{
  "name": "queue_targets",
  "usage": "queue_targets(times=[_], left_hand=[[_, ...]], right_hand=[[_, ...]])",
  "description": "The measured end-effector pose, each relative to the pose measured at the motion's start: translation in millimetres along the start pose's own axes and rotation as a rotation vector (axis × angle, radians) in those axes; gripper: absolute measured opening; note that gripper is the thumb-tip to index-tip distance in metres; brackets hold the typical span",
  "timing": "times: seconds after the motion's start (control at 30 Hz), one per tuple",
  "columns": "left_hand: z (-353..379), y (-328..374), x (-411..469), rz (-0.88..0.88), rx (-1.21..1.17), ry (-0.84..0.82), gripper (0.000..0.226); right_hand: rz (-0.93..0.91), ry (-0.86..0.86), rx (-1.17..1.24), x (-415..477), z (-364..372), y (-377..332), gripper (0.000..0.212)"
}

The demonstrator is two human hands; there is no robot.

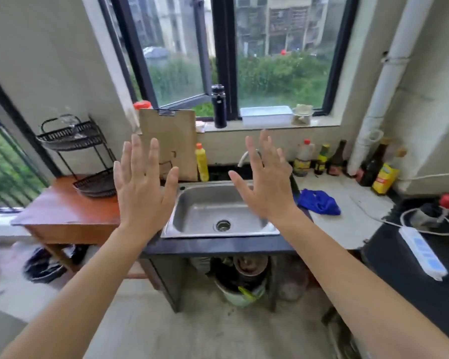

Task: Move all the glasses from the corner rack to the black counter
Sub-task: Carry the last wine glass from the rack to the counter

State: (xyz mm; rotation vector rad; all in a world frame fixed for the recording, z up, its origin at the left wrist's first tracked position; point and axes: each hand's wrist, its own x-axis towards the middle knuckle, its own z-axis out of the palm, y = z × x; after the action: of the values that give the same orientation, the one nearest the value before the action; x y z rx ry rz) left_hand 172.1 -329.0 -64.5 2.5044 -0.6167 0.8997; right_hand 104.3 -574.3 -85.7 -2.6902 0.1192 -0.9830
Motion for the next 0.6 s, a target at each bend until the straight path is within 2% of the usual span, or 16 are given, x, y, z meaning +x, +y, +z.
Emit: queue_targets(times=[0.2,0.37,0.6], left_hand=[[-10.6,-154.5,7.7,-0.241,0.122,0.018,0.067],[12.2,-250.6,8.2,-0.344,0.204,-0.055,0.07],[50.8,-368.7,102.0,-0.452,0.269,-0.086,0.075]], right_hand=[[-0.178,-0.123,0.145,69.3,132.2,-112.7,0.077],[-0.278,-0.222,0.251,115.4,237.8,-175.5,0.076],[-0.309,-0.258,0.331,227.7,350.4,-222.6,0.083]])
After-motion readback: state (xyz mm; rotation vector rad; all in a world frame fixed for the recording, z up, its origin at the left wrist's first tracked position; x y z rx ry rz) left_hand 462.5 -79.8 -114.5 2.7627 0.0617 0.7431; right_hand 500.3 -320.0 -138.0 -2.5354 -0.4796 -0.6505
